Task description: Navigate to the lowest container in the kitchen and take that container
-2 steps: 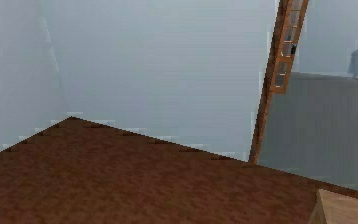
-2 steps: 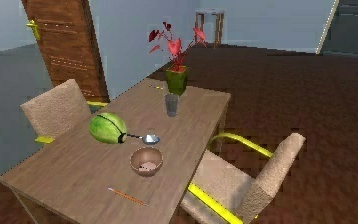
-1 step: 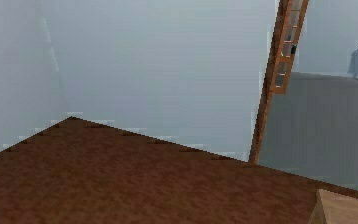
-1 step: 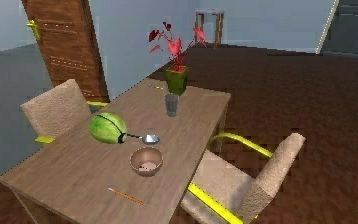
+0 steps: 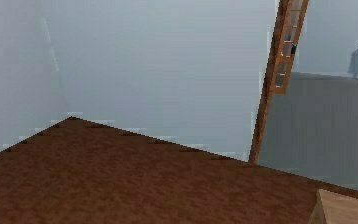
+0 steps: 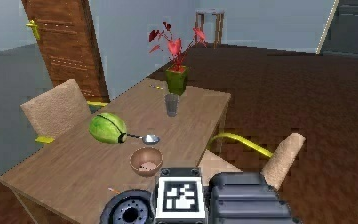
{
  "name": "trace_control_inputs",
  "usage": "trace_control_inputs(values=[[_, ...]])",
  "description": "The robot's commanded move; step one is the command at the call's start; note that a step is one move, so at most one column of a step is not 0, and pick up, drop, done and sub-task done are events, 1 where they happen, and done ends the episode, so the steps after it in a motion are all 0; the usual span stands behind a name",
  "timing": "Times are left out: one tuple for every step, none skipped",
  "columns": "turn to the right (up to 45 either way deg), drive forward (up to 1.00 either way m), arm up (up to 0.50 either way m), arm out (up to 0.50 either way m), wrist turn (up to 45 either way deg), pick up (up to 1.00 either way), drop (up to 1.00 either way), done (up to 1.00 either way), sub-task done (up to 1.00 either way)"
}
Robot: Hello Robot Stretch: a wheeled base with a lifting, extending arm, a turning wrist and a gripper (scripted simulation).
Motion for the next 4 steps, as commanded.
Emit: trace_control_inputs(values=[[0.0,0.0,0.0,0.28,0.0,0.0,0.0,0.0,0.0],[0.0,0.0,0.0,0.0,45.0,0.0,0.0,0.0,0.0],[0.0,0.0,0.0,0.0,45.0,0.0,0.0,0.0,0.0],[0.0,0.0,0.0,0.0,45.0,0.0,0.0,0.0,0.0]])
